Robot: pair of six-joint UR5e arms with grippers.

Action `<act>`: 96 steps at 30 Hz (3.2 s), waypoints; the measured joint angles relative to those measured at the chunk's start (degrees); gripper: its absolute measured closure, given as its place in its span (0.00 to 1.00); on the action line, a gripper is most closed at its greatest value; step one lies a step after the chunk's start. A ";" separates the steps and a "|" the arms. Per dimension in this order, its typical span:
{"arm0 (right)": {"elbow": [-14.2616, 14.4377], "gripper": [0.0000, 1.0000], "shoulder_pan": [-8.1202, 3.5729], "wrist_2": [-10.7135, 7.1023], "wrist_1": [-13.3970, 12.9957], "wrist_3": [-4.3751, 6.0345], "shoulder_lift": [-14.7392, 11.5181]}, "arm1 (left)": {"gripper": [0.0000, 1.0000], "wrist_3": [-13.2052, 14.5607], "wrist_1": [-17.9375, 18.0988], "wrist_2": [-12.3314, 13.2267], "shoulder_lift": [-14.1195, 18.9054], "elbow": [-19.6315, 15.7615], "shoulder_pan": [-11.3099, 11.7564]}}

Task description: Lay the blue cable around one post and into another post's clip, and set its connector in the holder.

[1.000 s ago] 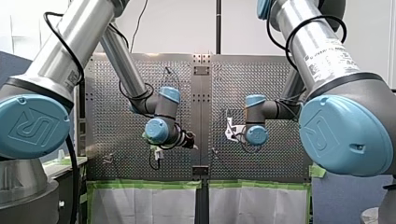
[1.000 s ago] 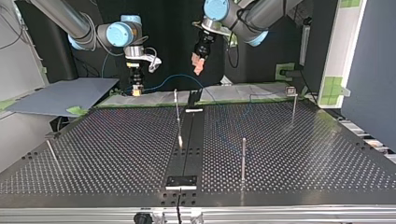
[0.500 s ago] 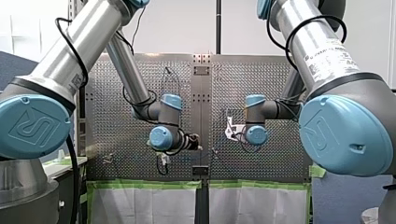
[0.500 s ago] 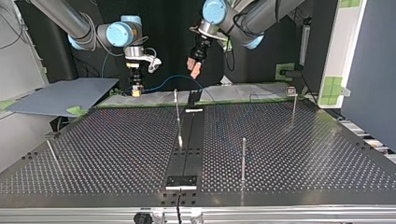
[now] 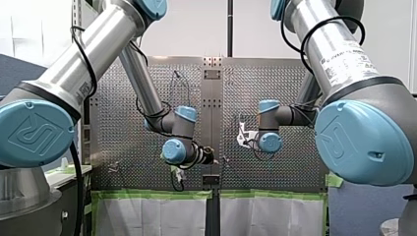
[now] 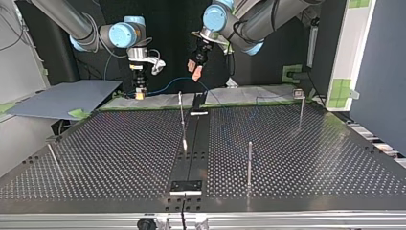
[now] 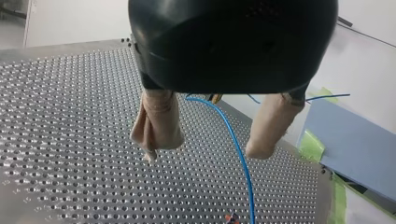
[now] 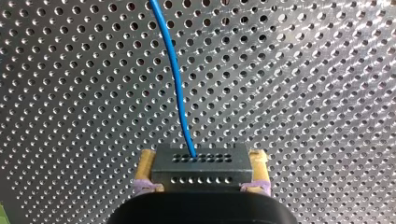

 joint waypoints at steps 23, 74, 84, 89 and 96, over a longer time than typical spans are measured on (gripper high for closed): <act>0.00 1.00 -0.41 -0.53 -0.08 0.72 0.02 | 0.00 -0.20 -4.51 -3.65 1.67 1.34 4.03; -0.07 1.00 -3.16 -3.30 -1.52 2.92 0.05 | 0.00 25.03 -29.78 -28.91 26.81 14.30 5.82; -0.08 1.00 -3.49 -3.63 -1.85 2.96 0.06 | 0.00 30.03 -34.79 -31.03 31.82 19.28 5.60; -0.07 1.00 -3.56 -3.88 -1.86 2.99 0.07 | 0.00 32.26 -37.36 -28.72 34.40 21.89 5.44; -0.06 1.00 -3.67 -3.93 -2.02 3.00 0.06 | 0.00 33.40 -40.66 -25.45 37.70 25.18 5.10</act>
